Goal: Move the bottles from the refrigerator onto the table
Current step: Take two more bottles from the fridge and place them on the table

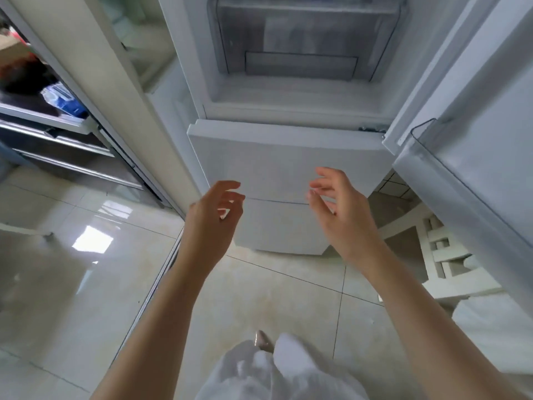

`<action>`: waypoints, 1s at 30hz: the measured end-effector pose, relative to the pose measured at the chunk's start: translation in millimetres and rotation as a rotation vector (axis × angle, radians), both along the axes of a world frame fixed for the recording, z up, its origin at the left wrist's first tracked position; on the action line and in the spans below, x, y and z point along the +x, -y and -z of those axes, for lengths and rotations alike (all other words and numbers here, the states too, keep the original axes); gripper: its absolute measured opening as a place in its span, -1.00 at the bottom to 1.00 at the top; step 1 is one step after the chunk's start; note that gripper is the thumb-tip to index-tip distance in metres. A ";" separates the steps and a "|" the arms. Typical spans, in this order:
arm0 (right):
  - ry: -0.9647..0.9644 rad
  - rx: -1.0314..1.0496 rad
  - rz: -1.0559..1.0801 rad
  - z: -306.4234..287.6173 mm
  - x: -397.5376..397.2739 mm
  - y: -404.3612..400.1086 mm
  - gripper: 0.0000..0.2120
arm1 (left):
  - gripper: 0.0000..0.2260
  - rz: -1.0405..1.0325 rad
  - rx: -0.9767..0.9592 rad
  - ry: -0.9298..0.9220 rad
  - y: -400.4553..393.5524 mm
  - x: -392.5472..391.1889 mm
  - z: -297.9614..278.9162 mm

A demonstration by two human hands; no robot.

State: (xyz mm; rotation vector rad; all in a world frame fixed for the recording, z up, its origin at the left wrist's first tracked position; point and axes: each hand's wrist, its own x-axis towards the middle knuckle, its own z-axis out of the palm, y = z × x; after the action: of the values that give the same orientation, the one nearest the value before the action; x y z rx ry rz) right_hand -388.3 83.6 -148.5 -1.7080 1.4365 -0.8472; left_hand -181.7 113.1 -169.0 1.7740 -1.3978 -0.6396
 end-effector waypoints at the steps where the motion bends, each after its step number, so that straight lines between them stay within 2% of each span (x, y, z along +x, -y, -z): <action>1: -0.005 -0.013 0.011 -4.5 2.8 11.1 -0.61 | -0.79 0.012 -0.021 -0.008 16.1 1.4 -4.6; 8: -0.034 -0.146 0.125 -31.2 15.1 107.0 -0.61 | -0.79 0.089 -0.168 -0.019 130.4 -7.1 -32.4; 14: -0.071 -0.333 0.242 -66.6 24.6 220.1 -0.58 | -0.79 0.066 -0.289 -0.035 232.0 -18.0 -69.1; 19: -0.057 -0.355 0.273 -97.1 27.2 287.8 -0.59 | -0.79 0.065 -0.378 -0.071 298.2 -29.4 -91.5; 22: -0.035 -0.386 0.327 -105.7 26.5 320.7 -0.64 | -0.77 0.087 -0.351 -0.111 334.6 -33.6 -103.5; 27: 0.005 -0.365 0.449 -108.0 23.9 352.2 -0.48 | -0.67 0.092 -0.342 -0.178 370.7 -43.8 -115.4; 30: -0.068 -0.485 0.538 -111.0 25.1 367.2 -0.39 | -0.55 0.104 -0.377 -0.196 395.2 -48.7 -115.5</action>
State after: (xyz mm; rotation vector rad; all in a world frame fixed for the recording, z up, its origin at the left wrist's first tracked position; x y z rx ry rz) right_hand -363.2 -283.6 -37.5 -1.7120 1.8890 -1.5425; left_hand -230.4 -282.1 -53.4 1.3154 -1.3776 -0.5458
